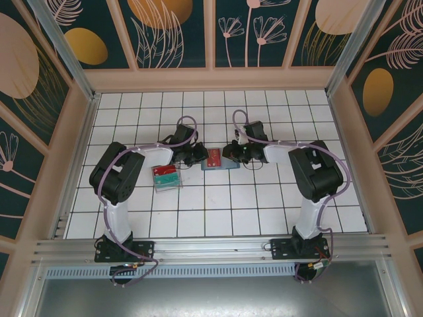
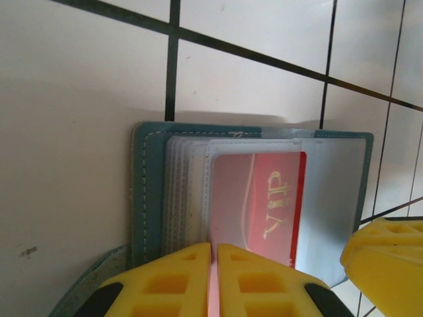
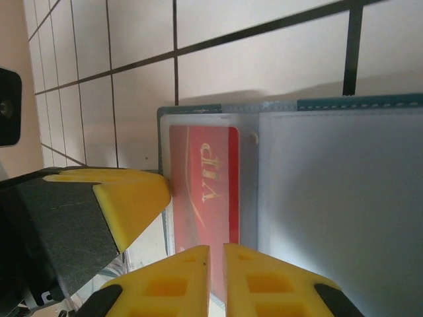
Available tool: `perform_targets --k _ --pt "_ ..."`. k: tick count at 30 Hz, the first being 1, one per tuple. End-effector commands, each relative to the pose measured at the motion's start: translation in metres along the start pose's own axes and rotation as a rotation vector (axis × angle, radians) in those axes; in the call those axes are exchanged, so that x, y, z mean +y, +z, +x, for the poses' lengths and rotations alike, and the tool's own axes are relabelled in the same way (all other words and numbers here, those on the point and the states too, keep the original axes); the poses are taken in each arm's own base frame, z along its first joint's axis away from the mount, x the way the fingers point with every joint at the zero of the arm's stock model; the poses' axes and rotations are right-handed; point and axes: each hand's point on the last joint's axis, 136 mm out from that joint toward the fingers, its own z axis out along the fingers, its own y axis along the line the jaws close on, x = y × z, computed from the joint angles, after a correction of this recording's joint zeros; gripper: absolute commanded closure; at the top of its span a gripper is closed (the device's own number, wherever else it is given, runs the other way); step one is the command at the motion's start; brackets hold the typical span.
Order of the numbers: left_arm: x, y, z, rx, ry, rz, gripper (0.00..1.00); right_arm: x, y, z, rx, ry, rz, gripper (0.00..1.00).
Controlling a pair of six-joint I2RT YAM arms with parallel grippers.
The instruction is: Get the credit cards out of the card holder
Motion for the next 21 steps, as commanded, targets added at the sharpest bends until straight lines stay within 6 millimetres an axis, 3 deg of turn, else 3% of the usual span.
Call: perform_targets --k 1,17,21 --pt "0.014 0.007 0.013 0.043 0.002 -0.042 0.87 0.011 0.007 -0.004 0.014 -0.005 -0.052 0.86" --pt "0.014 0.010 0.018 0.053 0.010 -0.053 0.88 0.003 0.023 0.008 0.065 0.004 -0.047 0.86" --pt "0.015 0.010 0.018 0.052 0.010 -0.058 0.88 0.002 0.021 0.008 0.062 0.004 -0.042 0.94"
